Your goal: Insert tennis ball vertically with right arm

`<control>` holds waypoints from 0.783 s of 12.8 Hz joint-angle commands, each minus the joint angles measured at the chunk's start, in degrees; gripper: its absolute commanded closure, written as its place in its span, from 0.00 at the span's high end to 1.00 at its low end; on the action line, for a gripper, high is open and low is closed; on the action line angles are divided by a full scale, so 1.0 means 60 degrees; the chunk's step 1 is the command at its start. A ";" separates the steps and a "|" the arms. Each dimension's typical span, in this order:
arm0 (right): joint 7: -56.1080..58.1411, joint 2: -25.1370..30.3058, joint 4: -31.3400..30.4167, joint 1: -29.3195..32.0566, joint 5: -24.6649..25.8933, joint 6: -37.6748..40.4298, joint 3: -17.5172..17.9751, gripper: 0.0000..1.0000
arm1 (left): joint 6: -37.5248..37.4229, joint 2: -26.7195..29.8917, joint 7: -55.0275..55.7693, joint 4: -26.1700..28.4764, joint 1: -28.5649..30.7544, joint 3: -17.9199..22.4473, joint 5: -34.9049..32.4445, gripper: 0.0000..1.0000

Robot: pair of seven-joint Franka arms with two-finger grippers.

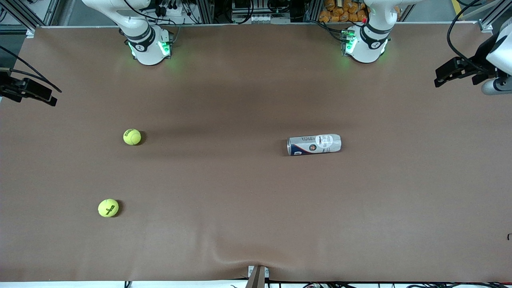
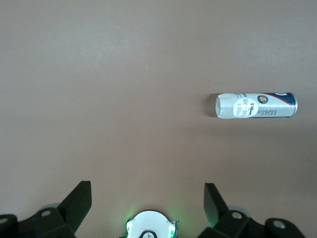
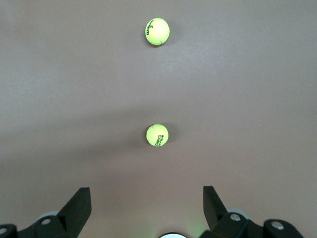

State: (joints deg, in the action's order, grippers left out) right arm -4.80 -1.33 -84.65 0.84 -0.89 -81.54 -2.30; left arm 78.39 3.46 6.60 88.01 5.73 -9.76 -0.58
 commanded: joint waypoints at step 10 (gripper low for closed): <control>-0.0049 0.0016 0.0030 0.0066 -0.0100 0.0055 0.0061 1.00 | -0.0321 0.0083 -0.0192 -0.0240 0.0247 -0.0132 0.0097 1.00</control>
State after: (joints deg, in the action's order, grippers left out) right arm -4.80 -1.33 -84.65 0.84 -0.90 -81.52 -2.29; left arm 77.34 3.98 6.52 86.84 6.83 -9.99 -0.55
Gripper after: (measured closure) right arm 0.000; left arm 0.000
